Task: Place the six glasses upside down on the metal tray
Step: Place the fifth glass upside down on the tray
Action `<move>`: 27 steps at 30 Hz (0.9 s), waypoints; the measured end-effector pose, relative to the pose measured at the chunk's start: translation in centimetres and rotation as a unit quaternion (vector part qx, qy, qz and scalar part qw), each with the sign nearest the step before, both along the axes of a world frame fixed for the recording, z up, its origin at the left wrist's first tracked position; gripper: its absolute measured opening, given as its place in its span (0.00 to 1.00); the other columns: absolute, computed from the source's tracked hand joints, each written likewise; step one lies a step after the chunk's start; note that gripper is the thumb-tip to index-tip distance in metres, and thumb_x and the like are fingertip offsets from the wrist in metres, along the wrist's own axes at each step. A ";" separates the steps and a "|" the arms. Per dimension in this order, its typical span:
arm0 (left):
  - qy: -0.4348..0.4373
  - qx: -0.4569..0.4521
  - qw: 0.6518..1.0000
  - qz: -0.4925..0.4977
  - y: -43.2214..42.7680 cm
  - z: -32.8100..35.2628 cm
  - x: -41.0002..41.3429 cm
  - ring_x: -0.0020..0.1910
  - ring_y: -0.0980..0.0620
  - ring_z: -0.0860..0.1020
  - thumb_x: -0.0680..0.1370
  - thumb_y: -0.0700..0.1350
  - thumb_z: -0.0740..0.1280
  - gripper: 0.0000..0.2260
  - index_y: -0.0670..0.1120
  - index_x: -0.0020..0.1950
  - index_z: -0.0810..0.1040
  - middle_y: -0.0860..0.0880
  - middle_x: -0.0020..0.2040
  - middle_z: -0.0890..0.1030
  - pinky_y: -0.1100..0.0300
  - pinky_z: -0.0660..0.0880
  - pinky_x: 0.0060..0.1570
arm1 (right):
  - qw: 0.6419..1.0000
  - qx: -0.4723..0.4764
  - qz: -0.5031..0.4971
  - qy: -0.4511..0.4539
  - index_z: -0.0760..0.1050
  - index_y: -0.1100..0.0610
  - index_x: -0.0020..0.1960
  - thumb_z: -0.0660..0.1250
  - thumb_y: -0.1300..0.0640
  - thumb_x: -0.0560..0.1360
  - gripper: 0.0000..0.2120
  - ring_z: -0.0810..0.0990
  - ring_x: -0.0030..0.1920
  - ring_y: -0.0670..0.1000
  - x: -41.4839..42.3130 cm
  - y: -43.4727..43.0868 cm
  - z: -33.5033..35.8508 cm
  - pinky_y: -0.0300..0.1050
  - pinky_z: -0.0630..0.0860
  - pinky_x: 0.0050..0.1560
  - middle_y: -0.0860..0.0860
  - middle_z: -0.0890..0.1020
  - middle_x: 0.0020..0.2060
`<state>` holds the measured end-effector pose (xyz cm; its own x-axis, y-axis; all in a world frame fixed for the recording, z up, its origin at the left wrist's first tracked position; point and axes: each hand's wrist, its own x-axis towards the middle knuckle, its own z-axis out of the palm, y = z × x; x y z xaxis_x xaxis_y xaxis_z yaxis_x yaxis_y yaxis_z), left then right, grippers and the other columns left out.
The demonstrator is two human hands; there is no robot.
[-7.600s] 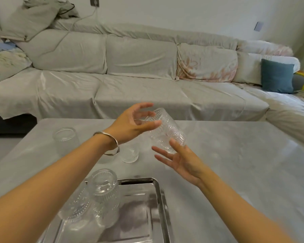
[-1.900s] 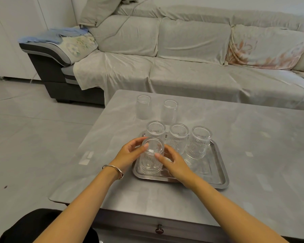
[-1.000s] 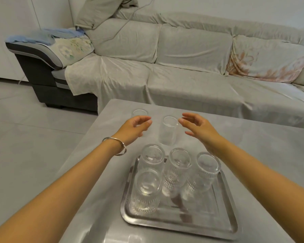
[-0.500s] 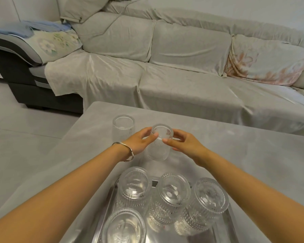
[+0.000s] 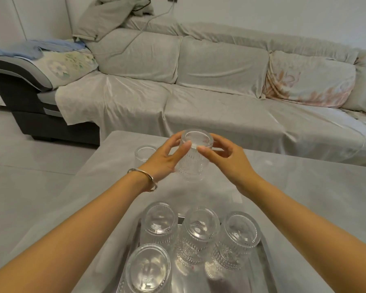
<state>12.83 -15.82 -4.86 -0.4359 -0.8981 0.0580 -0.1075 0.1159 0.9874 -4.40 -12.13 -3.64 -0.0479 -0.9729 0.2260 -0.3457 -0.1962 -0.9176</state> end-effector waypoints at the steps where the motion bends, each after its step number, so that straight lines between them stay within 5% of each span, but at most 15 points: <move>1: 0.017 -0.008 1.000 0.002 0.8 1.1 0.1 0.67 0.49 0.69 0.67 0.65 0.61 0.27 0.63 0.66 0.66 0.50 0.69 0.69 0.45 0.74 0.59 | 1.000 -0.014 -0.004 -0.005 0.77 0.41 0.58 0.71 0.36 0.61 0.26 0.81 0.53 0.42 0.3 0.7 1.0 0.36 0.78 0.48 0.42 0.83 0.54; 9: 0.058 -0.054 0.997 0.020 8.6 5.9 1.8 0.61 0.54 0.74 0.68 0.62 0.62 0.25 0.62 0.65 0.68 0.52 0.66 0.72 0.50 0.77 0.55 | 0.997 -0.063 0.037 0.010 0.71 0.49 0.67 0.76 0.50 0.66 0.31 0.79 0.59 0.45 1.9 8.2 5.7 0.42 0.78 0.57 0.47 0.80 0.59; 13: 0.047 -0.071 0.996 0.010 12.3 6.1 2.5 0.57 0.63 0.75 0.69 0.62 0.62 0.24 0.64 0.65 0.68 0.56 0.63 0.73 0.59 0.75 0.55 | 0.996 -0.076 0.031 0.033 0.69 0.48 0.66 0.76 0.50 0.65 0.32 0.79 0.59 0.47 3.0 11.9 5.3 0.47 0.78 0.58 0.46 0.79 0.60; 15: 0.038 -0.072 0.997 -0.002 13.8 6.0 2.7 0.53 0.68 0.76 0.69 0.62 0.61 0.22 0.66 0.63 0.68 0.58 0.61 0.73 0.64 0.75 0.51 | 0.997 -0.075 0.015 0.027 0.69 0.48 0.66 0.77 0.48 0.63 0.34 0.79 0.58 0.46 3.3 13.6 4.8 0.44 0.79 0.56 0.46 0.79 0.60; 19: 0.031 -0.070 0.997 -0.029 15.9 5.1 2.8 0.58 0.61 0.76 0.71 0.61 0.61 0.21 0.64 0.65 0.68 0.56 0.64 0.74 0.69 0.76 0.49 | 0.997 -0.078 0.002 0.014 0.70 0.47 0.63 0.76 0.46 0.60 0.34 0.80 0.55 0.43 3.6 16.2 3.9 0.31 0.77 0.48 0.43 0.79 0.58; 27: -0.057 -0.131 0.990 0.003 17.3 1.1 4.4 0.68 0.55 0.67 0.72 0.62 0.57 0.25 0.58 0.69 0.65 0.55 0.68 0.70 0.57 0.65 0.66 | 0.999 -0.051 0.002 -0.001 0.71 0.47 0.63 0.77 0.45 0.60 0.33 0.80 0.55 0.44 4.0 18.6 0.8 0.34 0.78 0.49 0.43 0.79 0.58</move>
